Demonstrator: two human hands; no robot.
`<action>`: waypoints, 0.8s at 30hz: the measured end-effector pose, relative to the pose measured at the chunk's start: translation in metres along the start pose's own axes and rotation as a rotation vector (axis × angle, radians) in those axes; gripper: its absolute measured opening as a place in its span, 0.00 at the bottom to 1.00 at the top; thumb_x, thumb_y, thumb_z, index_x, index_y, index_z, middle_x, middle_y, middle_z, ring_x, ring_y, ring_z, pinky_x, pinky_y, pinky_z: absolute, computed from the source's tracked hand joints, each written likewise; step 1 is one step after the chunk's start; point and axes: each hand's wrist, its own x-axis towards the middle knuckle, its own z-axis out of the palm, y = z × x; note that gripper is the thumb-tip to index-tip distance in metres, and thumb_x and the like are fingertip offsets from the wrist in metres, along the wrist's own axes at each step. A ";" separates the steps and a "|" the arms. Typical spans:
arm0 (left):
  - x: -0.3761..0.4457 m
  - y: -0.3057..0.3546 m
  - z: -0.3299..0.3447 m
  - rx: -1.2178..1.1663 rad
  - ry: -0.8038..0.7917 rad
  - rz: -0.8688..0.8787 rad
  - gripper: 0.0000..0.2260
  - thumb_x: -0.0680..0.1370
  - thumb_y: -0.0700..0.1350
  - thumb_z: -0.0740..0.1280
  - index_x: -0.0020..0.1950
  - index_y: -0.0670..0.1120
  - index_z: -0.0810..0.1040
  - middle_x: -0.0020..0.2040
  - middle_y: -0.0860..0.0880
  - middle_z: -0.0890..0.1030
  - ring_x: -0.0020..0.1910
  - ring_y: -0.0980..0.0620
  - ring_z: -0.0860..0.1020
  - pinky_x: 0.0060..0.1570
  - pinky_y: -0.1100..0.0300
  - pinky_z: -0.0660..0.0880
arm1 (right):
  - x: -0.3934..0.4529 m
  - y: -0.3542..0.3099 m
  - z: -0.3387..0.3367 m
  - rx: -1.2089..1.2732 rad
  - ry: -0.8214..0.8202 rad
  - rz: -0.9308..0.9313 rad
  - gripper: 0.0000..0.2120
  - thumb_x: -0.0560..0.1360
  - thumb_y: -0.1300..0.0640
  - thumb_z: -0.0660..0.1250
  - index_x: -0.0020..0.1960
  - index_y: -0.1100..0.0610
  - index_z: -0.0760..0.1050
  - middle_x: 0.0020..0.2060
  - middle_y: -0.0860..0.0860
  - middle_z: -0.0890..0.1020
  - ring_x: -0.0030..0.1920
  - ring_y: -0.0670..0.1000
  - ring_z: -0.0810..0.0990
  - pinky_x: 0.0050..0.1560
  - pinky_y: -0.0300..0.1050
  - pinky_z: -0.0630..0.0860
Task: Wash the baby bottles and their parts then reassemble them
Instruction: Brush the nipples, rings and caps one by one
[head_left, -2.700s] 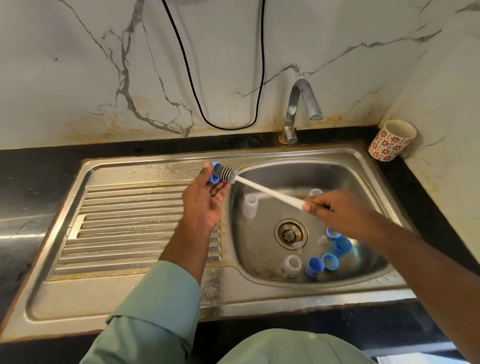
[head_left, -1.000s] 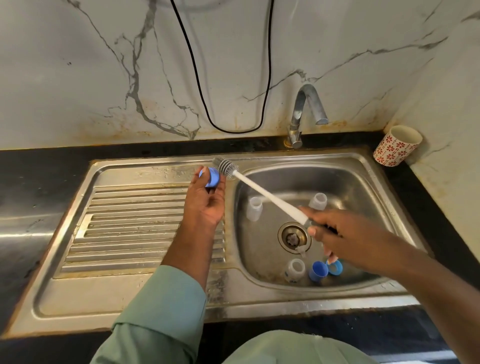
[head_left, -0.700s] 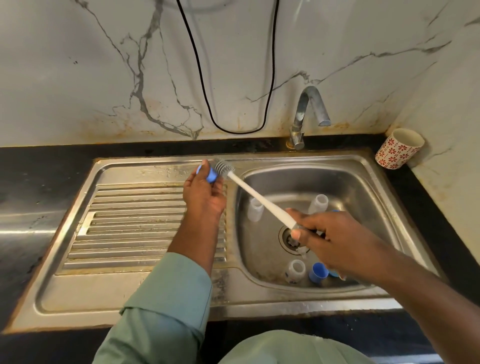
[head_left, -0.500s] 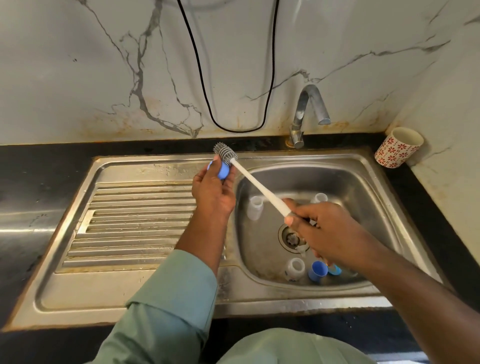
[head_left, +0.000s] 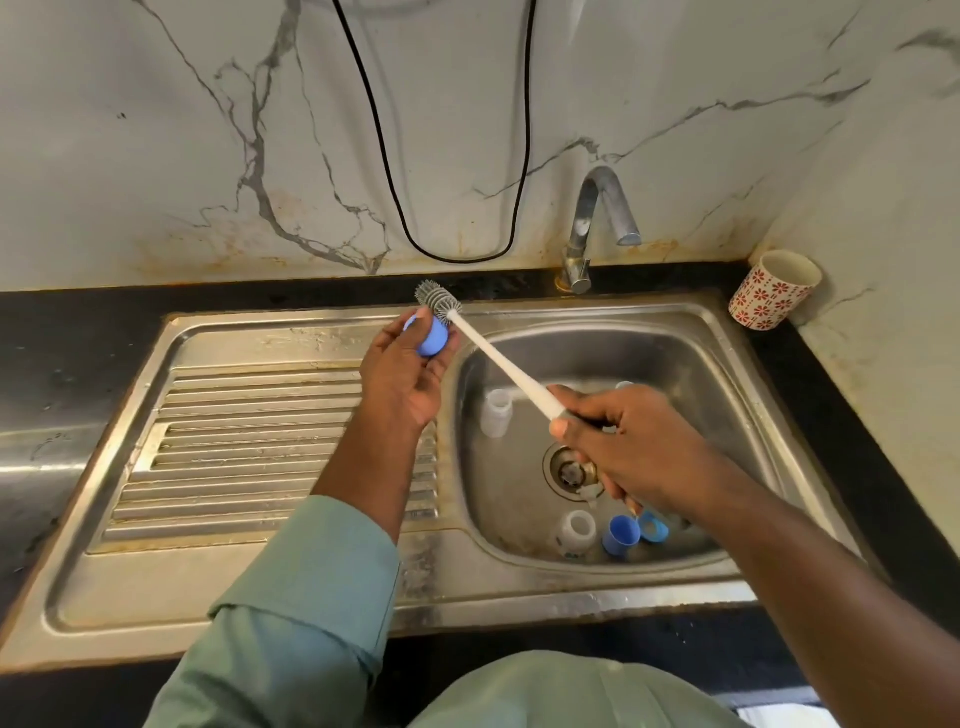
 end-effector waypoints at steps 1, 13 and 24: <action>0.002 0.001 -0.001 -0.038 0.012 0.007 0.09 0.77 0.36 0.70 0.56 0.39 0.77 0.58 0.38 0.80 0.51 0.42 0.83 0.42 0.53 0.83 | -0.002 0.001 0.000 -0.002 -0.017 -0.014 0.11 0.79 0.53 0.65 0.61 0.52 0.78 0.40 0.62 0.82 0.24 0.45 0.72 0.26 0.38 0.73; -0.006 -0.011 -0.011 -0.116 -0.080 -0.134 0.05 0.79 0.40 0.67 0.54 0.41 0.76 0.53 0.42 0.80 0.47 0.49 0.80 0.34 0.64 0.80 | -0.007 0.013 -0.008 0.068 -0.063 0.009 0.10 0.78 0.53 0.66 0.58 0.43 0.77 0.38 0.59 0.81 0.25 0.48 0.72 0.26 0.40 0.73; -0.006 -0.016 -0.014 -0.204 -0.016 -0.124 0.11 0.78 0.40 0.69 0.58 0.40 0.76 0.55 0.41 0.79 0.45 0.48 0.80 0.32 0.63 0.79 | -0.006 0.016 -0.004 0.066 -0.071 0.015 0.11 0.79 0.55 0.66 0.60 0.48 0.78 0.37 0.62 0.81 0.24 0.46 0.71 0.25 0.39 0.72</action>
